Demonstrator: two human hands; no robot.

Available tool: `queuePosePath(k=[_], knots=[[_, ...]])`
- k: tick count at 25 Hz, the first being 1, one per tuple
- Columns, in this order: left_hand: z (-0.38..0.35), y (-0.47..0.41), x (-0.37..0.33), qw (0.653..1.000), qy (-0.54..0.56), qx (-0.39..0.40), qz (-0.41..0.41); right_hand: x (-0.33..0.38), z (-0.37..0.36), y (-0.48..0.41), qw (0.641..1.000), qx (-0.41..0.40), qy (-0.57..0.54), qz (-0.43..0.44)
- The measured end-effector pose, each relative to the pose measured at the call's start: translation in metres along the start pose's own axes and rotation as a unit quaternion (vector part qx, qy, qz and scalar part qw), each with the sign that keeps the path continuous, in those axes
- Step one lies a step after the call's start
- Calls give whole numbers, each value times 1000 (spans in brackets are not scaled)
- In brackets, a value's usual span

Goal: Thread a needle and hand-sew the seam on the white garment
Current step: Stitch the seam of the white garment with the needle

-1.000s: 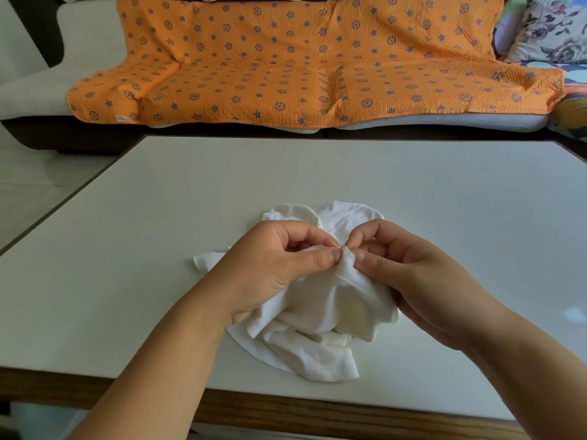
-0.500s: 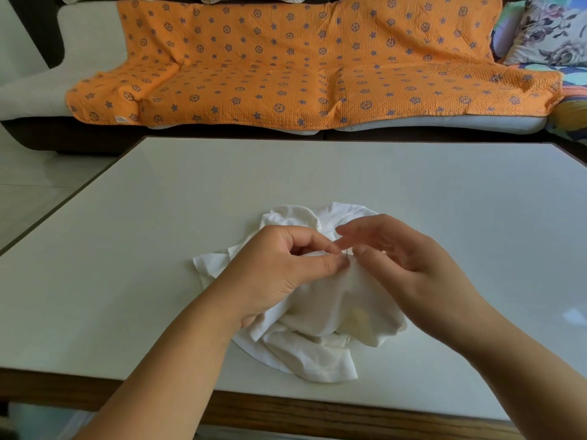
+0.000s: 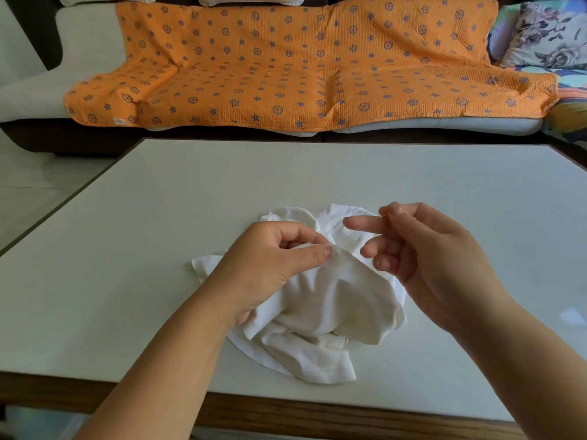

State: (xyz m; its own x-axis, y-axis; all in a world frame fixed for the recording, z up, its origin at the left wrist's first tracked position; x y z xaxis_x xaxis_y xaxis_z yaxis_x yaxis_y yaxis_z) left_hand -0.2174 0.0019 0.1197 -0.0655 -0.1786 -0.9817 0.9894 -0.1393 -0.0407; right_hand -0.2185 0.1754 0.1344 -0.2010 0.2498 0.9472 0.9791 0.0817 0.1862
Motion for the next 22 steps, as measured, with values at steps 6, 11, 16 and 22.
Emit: queuePosePath(k=[6,11,16,22], knots=[[1,3,0,1000,-14,14,15,-24,18,-13,949,-8,-260,-176],[6,3,2,999,-23,10,23,-19,57,-28,940,-111,-299,-122],[11,3,2,1000,-12,-1,27,-4,93,-38,959,-179,-217,-24],[16,3,1,1000,-12,-16,23,17,114,-28,926,-339,152,64]])
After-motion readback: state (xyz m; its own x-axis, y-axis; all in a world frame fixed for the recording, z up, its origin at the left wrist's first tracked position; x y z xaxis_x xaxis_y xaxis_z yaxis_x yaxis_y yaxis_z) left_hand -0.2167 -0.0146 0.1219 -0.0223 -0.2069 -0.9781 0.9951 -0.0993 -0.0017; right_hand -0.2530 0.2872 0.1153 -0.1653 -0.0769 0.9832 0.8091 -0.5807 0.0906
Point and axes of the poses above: each hand's wrist, its own y-axis away from the middle knuckle, its own z-axis out of the back of the hand, x = y × z, the point moved 9 cm from there along -y, towards the middle knuckle, and after that the axes turned 9 degrees about -z, right-handed, at the moved point
